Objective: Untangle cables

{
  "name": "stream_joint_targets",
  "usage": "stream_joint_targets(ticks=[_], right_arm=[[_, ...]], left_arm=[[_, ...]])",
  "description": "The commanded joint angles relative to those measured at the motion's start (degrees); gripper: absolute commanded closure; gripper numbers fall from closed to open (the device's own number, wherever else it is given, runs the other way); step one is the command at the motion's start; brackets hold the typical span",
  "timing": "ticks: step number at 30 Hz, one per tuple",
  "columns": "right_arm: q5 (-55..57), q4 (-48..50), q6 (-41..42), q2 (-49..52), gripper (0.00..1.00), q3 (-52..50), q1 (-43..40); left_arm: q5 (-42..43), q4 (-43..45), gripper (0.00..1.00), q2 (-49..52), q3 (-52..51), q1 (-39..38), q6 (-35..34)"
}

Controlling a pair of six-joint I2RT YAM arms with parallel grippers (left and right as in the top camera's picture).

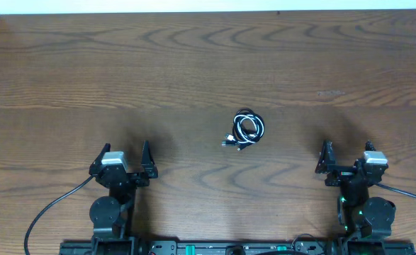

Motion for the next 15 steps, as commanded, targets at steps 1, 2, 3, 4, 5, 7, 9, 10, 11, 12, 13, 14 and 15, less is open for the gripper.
stream_joint_targets(ticks=[1, 2, 3, 4, 5, 7, 9, 10, 11, 12, 13, 14, 15], right_arm=[[-0.7, -0.2, -0.3, 0.0, 0.01, -0.1, -0.4], [-0.8, -0.2, -0.3, 0.0, 0.01, -0.1, -0.4], [-0.7, 0.0, -0.3, 0.0, 0.01, -0.1, -0.4], [-0.7, 0.2, -0.3, 0.0, 0.01, -0.1, -0.4], [-0.7, 0.2, -0.3, 0.0, 0.01, -0.1, -0.4], [-0.6, 0.3, -0.3, 0.0, 0.01, -0.1, -0.4], [0.9, -0.2, -0.3, 0.3, 0.01, 0.2, -0.4], [1.8, -0.7, -0.3, 0.7, 0.01, 0.5, -0.4], [2.1, -1.6, -0.3, 1.2, 0.01, 1.1, -0.4], [2.1, -2.4, -0.3, 1.9, 0.01, 1.9, -0.4], [2.1, -3.6, -0.3, 3.0, 0.01, 2.9, -0.4], [2.1, -4.9, -0.3, 4.2, 0.01, 4.1, -0.4], [2.9, -6.8, -0.3, 6.8, 0.01, 6.4, -0.4]], left_arm=[[-0.1, -2.7, 0.03, 0.0, -0.5, -0.2, 0.7], [-0.1, -2.7, 0.03, 0.1, -0.5, -0.2, 0.7], [-0.1, -2.7, 0.03, 0.1, -0.5, -0.2, 0.6], [-0.1, -2.7, 0.03, 0.5, -0.5, -0.2, 0.5], [-0.2, -2.7, 0.03, 0.9, -0.5, -0.2, 0.5], [-1.2, -3.1, 0.03, 4.5, -0.3, -0.2, -0.6], [-1.2, -3.2, 0.03, 10.2, 0.7, -0.2, -3.5], [-1.2, -3.1, 0.03, 12.6, 1.3, -0.2, -5.0], [-1.2, -3.1, 0.03, 15.0, 2.1, -0.2, -5.8], [-1.1, -3.1, 0.03, 17.9, 3.4, -0.2, -6.2], [-0.9, -3.3, 0.03, 20.7, 5.0, -0.2, -6.2], [-0.4, -3.6, 0.03, 23.7, 7.1, -0.2, -6.2], [0.2, -3.9, 0.03, 28.3, 10.6, -0.2, -6.2]])
